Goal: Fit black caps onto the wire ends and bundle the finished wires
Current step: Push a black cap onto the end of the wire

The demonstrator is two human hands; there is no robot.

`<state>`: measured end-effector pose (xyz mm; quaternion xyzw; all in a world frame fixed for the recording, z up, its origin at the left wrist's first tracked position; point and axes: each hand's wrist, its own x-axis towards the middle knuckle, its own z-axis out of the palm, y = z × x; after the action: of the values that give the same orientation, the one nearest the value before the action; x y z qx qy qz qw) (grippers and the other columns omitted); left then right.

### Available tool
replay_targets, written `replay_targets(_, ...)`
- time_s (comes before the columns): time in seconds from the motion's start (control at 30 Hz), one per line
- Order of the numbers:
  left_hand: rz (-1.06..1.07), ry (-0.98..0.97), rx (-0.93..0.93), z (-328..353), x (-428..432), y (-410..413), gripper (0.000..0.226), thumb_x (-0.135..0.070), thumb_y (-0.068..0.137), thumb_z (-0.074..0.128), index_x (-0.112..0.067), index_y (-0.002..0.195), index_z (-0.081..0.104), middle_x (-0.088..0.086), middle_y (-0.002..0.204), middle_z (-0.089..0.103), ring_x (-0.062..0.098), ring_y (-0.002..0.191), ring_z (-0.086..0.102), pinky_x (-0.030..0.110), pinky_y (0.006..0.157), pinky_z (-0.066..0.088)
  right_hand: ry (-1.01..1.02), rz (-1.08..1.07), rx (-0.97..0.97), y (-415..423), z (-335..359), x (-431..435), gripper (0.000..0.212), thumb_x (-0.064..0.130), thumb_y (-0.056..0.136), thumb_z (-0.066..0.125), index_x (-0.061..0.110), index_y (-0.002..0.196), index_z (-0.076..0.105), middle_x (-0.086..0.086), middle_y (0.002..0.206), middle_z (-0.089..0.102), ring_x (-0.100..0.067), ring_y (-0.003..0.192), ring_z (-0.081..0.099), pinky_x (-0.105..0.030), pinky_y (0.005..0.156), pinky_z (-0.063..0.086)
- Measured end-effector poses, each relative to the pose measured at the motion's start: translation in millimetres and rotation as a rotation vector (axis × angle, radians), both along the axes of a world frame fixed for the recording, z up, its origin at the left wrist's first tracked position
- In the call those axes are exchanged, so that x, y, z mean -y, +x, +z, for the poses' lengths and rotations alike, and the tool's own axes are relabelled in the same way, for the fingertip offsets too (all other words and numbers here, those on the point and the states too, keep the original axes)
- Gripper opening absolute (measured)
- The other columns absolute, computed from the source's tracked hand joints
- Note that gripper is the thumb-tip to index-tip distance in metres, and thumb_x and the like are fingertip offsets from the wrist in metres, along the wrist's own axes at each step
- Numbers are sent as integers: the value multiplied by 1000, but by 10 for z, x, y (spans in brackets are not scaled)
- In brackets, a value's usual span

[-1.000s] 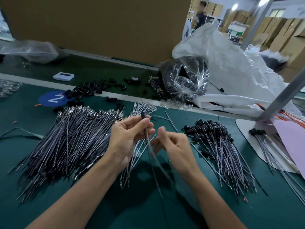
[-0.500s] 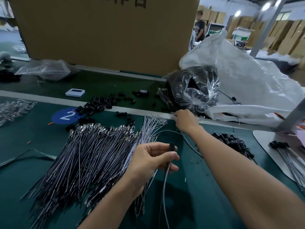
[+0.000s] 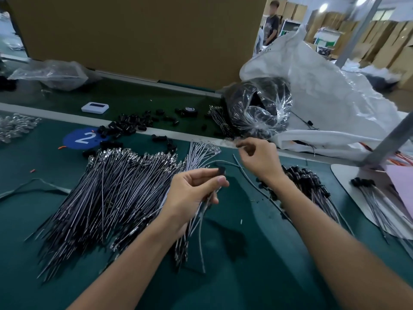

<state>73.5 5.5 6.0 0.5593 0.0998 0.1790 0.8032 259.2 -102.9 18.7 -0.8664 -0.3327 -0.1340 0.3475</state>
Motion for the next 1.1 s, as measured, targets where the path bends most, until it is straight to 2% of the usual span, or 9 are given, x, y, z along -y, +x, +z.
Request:
replay_targets(0.07,27,-24,11,-7,11,14,28,-20,64,76,-9,89,73,14,81,75,11,41,52,18,45,46,273,86,-240,-291,-3,179,9,4,83,71,10,89,70,-3,73,72,-10,62,68,-15,65,53)
replay_targets(0.13,45,-14,22,-14,19,27,24,-19,65,76,-10,87,73,13,78,75,10,39,50,17,43,44,487,202,-460,-575,2,329,11,2,81,74,9,85,68,-7,73,73,-19,66,72,-25,63,56)
replay_targets(0.27,44,72,28,-37,38,39,20,-17,64,77,-14,83,75,11,75,75,12,44,51,16,43,43,654,364,-544,-887,19,418,14,-4,82,72,8,88,68,-9,81,74,-20,72,72,-23,66,55)
replay_targets(0.37,42,155,21,-62,42,44,17,-8,72,77,-17,86,77,8,77,75,20,61,54,15,46,44,629,378,-518,-956,2,378,17,-9,83,68,7,89,67,-10,83,74,-21,74,73,-23,66,54)
replay_targets(0.5,64,243,26,-78,33,63,20,0,78,75,-18,87,77,11,72,71,8,48,47,14,46,42,580,374,-431,-958,-5,395,21,-9,82,69,11,88,67,-2,80,74,-18,73,72,-22,67,54)
replay_targets(0.6,67,261,36,-72,46,68,19,0,78,75,-17,87,76,16,72,69,9,47,47,16,45,41,503,334,-341,-943,-18,394,25,-8,81,70,16,87,69,3,79,74,-16,72,72,-23,70,55)
replay_targets(0.7,55,235,73,-69,51,57,17,1,78,73,-11,90,75,7,65,70,11,45,55,19,45,47,468,297,-305,-934,-23,393,29,-9,80,70,20,86,71,8,77,73,-12,70,71,-21,70,54)
replay_targets(0.9,12,223,83,-76,43,52,13,3,80,71,-6,87,73,7,63,71,18,55,70,22,51,55,407,319,-294,-935,-11,406,38,-11,77,70,27,81,71,13,73,72,-7,69,68,-19,71,53)
replay_targets(1.1,-24,256,97,-68,36,14,13,6,81,68,-6,85,73,6,63,71,19,57,71,22,53,56,444,375,-390,-927,-38,424,35,-17,75,69,17,77,72,5,62,70,-10,57,65,-19,60,52)
